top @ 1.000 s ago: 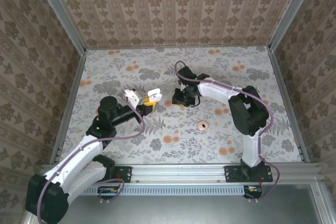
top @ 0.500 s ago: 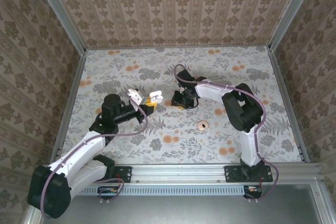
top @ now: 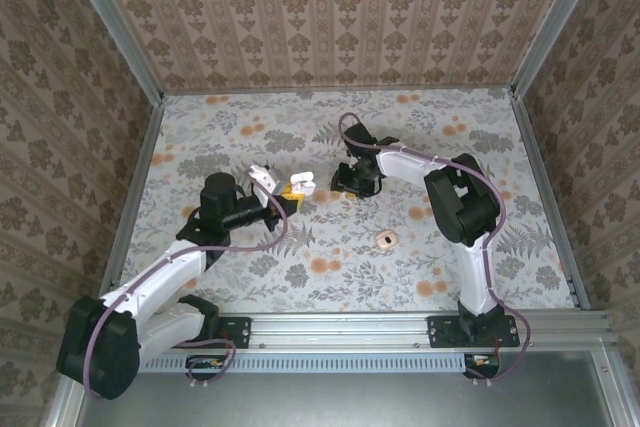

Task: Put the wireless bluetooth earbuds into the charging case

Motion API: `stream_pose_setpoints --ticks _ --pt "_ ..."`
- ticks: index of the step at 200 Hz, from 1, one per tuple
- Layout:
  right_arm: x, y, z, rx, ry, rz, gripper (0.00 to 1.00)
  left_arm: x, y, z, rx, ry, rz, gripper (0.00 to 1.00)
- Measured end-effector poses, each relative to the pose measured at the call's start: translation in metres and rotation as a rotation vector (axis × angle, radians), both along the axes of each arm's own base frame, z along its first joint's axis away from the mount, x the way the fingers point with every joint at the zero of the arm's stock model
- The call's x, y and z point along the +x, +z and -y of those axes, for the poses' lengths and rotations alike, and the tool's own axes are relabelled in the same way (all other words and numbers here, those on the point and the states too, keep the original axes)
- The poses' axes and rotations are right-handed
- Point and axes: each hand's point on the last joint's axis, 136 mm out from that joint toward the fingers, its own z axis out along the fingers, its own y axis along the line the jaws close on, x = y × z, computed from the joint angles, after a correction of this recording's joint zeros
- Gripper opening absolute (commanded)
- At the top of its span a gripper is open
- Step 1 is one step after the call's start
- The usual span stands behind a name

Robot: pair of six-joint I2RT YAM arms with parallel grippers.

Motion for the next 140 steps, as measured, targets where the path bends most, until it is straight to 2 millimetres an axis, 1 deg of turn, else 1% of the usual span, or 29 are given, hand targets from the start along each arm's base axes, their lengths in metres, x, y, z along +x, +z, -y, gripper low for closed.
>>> stream_pose_setpoints --ticks 26,71,118,140 --pt "0.005 0.001 0.008 -0.034 -0.003 0.006 0.4 0.0 0.0 0.0 0.0 0.0 0.0 0.0" --pt "0.004 0.002 0.013 -0.065 0.018 0.011 0.4 0.0 0.0 0.0 -0.001 0.0 0.0 0.0" --pt "0.008 0.005 0.01 -0.075 0.045 0.017 0.38 0.001 0.001 -0.001 -0.002 -0.001 0.0 0.0" --pt "0.012 0.001 0.007 -0.079 0.054 0.016 0.36 0.001 0.001 -0.001 -0.002 -0.001 0.0 0.0"
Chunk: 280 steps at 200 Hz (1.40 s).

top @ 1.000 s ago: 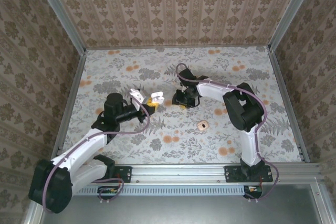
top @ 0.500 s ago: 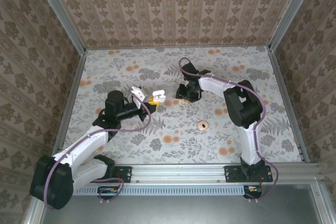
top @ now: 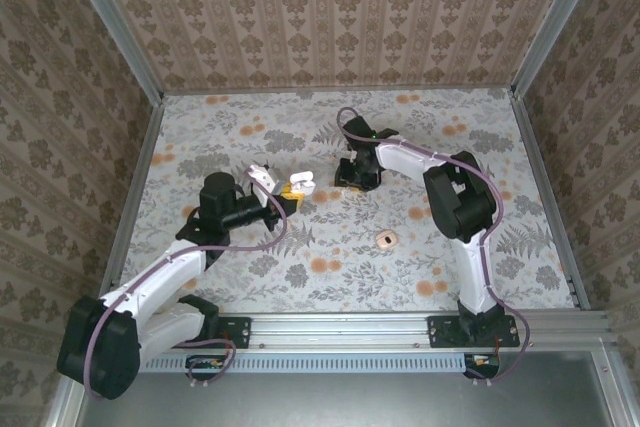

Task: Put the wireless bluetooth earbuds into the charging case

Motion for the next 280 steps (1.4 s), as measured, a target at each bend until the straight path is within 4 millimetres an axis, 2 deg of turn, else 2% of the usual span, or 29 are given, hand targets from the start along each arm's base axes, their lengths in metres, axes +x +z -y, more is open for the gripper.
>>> stream_pose_setpoints --ticks 54,89,137,170,183,204,223,280 --pt "-0.001 -0.002 -0.005 -0.028 0.038 -0.014 0.29 -0.003 0.009 -0.001 -0.013 0.001 0.026 0.0" --pt "-0.005 -0.003 -0.009 -0.06 0.072 -0.026 0.28 -0.005 0.018 -0.003 -0.026 0.004 0.054 0.0" --pt "-0.022 -0.006 -0.013 -0.118 0.126 -0.057 0.29 -0.008 0.026 -0.005 -0.038 0.004 0.077 0.0" --pt "-0.022 -0.007 -0.012 -0.136 0.13 -0.056 0.27 -0.012 0.028 -0.007 -0.044 0.005 0.089 0.0" --pt "-0.022 -0.007 -0.012 -0.138 0.129 -0.056 0.28 -0.014 0.028 -0.008 -0.045 0.005 0.091 0.0" --pt "-0.021 -0.006 -0.012 -0.136 0.13 -0.053 0.35 -0.015 0.029 -0.008 -0.047 0.004 0.094 0.0" --pt "-0.02 -0.005 -0.014 -0.135 0.132 -0.05 0.35 -0.016 0.03 -0.009 -0.048 0.005 0.095 0.0" --pt "-0.021 -0.007 -0.012 -0.162 0.15 -0.078 0.19 -0.017 0.028 -0.009 -0.043 0.005 0.085 0.0"
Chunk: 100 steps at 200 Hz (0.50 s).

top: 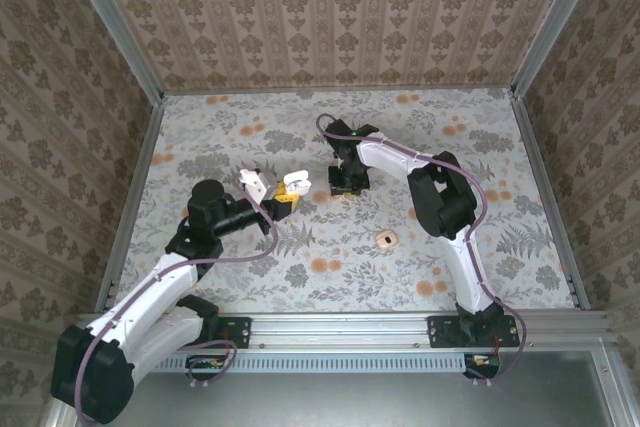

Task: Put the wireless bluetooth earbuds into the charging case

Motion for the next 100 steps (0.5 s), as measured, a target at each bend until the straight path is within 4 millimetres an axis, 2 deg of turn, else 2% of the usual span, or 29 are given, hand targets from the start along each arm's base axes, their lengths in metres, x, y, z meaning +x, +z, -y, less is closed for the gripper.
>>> stream_pose_setpoints --ticks 19,74,100 --pt "0.0 0.0 0.0 -0.001 0.003 -0.001 0.15 0.0 0.0 0.0 0.0 0.0 0.0 0.0" --pt "-0.006 0.005 0.004 0.017 -0.002 0.034 0.14 0.002 -0.006 0.001 0.008 0.0 -0.017 0.0" --pt "-0.011 0.027 0.008 0.047 -0.008 0.09 0.14 0.005 -0.01 0.003 0.013 -0.001 -0.028 0.0"
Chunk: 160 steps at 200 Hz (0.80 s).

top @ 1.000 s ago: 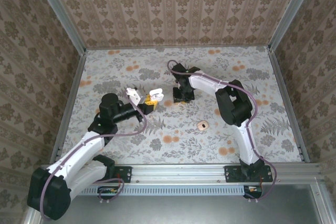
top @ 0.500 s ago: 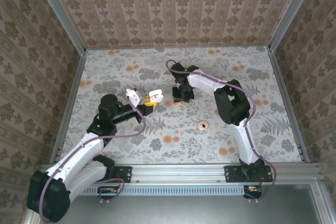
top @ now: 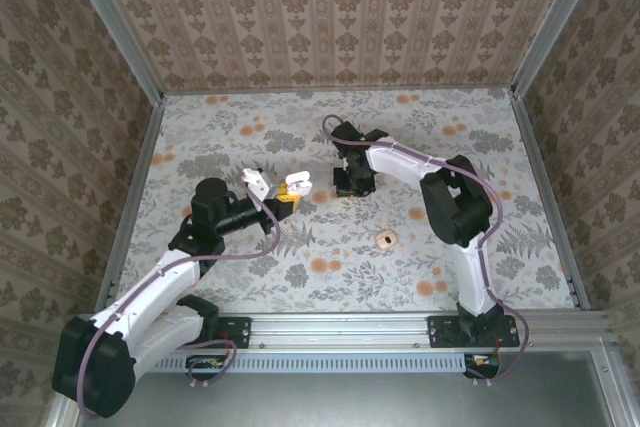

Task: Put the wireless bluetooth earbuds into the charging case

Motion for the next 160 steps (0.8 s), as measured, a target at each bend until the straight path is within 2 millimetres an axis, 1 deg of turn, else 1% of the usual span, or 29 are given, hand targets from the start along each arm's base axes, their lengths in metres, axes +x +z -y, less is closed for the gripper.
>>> stream_pose_setpoints --ticks 29,40,49,62,81,96,114,140,160 --pt "0.005 0.043 -0.003 0.084 -0.018 0.123 0.15 0.002 0.0 0.001 -0.004 0.0 0.006 0.0" --pt "0.007 0.053 -0.005 0.103 -0.022 0.15 0.15 0.003 0.0 0.002 -0.005 -0.001 0.008 0.0" --pt "0.009 0.056 -0.006 0.11 -0.024 0.159 0.15 0.003 0.001 0.002 -0.006 -0.002 0.011 0.0" --pt "0.009 0.047 -0.006 0.101 -0.025 0.143 0.15 0.002 0.001 0.002 -0.006 -0.002 0.01 0.0" --pt "0.004 0.02 -0.003 0.063 -0.031 0.081 0.14 0.001 0.001 0.003 -0.006 -0.007 0.012 0.0" --pt "-0.004 -0.005 0.002 0.027 -0.038 0.021 0.16 0.0 0.002 0.003 -0.007 -0.009 0.013 0.0" --pt "-0.018 -0.025 0.009 -0.012 -0.041 -0.043 0.22 -0.001 0.003 0.003 -0.007 -0.008 0.013 0.0" --pt "-0.02 -0.026 0.01 -0.014 -0.04 -0.052 0.34 -0.001 0.001 0.003 -0.003 -0.009 0.006 0.0" --pt "-0.022 -0.025 0.01 -0.015 -0.036 -0.058 0.38 -0.001 -0.001 0.005 0.001 -0.014 -0.002 0.0"
